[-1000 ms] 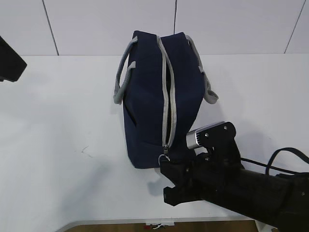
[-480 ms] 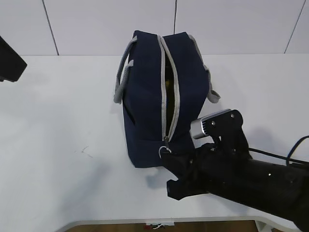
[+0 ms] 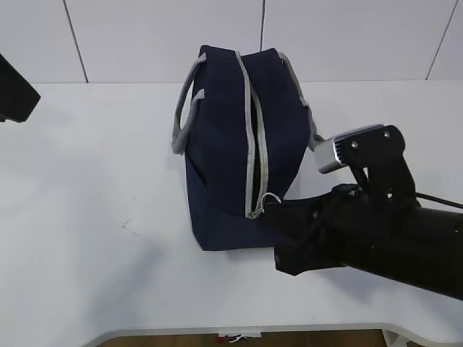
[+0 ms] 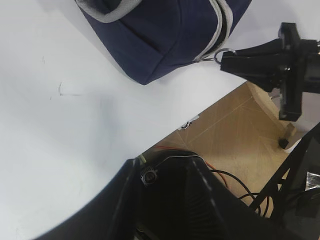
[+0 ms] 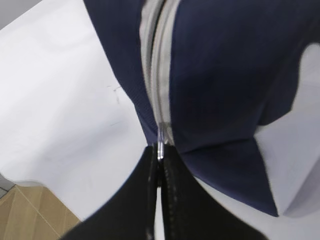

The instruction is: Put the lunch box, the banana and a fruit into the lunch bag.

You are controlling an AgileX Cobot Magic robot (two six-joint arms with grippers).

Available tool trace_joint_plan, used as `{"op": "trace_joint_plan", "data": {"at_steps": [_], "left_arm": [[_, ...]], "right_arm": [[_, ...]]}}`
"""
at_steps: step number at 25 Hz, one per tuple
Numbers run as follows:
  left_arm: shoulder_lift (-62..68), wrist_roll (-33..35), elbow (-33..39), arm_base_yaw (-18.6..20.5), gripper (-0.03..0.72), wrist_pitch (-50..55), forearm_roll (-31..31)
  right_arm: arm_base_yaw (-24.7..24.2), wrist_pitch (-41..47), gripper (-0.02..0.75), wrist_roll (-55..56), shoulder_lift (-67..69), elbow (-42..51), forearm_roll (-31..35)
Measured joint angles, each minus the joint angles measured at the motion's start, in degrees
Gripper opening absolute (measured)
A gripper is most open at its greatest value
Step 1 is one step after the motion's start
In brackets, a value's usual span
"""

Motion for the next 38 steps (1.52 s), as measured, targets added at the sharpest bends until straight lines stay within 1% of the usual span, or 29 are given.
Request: {"op": "trace_joint_plan", "data": {"at_steps": [6, 13, 16, 20, 24, 29, 34, 36, 38], "left_arm": [[0.55, 0.00, 0.00, 0.00, 0.244, 0.00, 0.00], [2.21, 0.00, 0.00, 0.00, 0.244, 0.00, 0.49], [3.38, 0.00, 0.00, 0.00, 0.244, 0.00, 0.70], [5.46, 0.15, 0.00, 0.00, 0.244, 0.00, 1.25], [7.94, 3.22, 0.00, 0.00, 0.244, -0.93, 1.55], [11.96, 8.07, 0.00, 0.00, 0.244, -5.47, 1.63], [15.94, 9.81, 0.00, 0.00, 0.246, -11.88, 1.51], [17.46, 10.87, 0.00, 0.00, 0.274, -14.88, 0.73], [19.11, 12.34, 0.00, 0.00, 0.325, -16.99, -0.47]], "right_arm": [[0.00, 10.62, 0.013, 0.00, -3.37, -5.54, 0.00], [0.00, 20.07, 0.013, 0.00, -3.50, -14.83, 0.00], [0.00, 22.78, 0.013, 0.00, -3.50, -18.95, 0.00], [0.00, 24.68, 0.013, 0.00, -3.03, -24.36, 0.00], [0.00, 25.61, 0.013, 0.08, 0.01, -29.05, 0.00], [0.00, 26.76, 0.013, 0.08, 4.15, -35.78, 1.69], [0.00, 27.22, 0.013, 0.08, 7.20, -40.58, 2.44], [0.00, 27.22, 0.013, 0.08, 8.16, -41.36, 2.85], [0.00, 27.22, 0.013, 0.08, 8.85, -41.38, 3.14]]}}
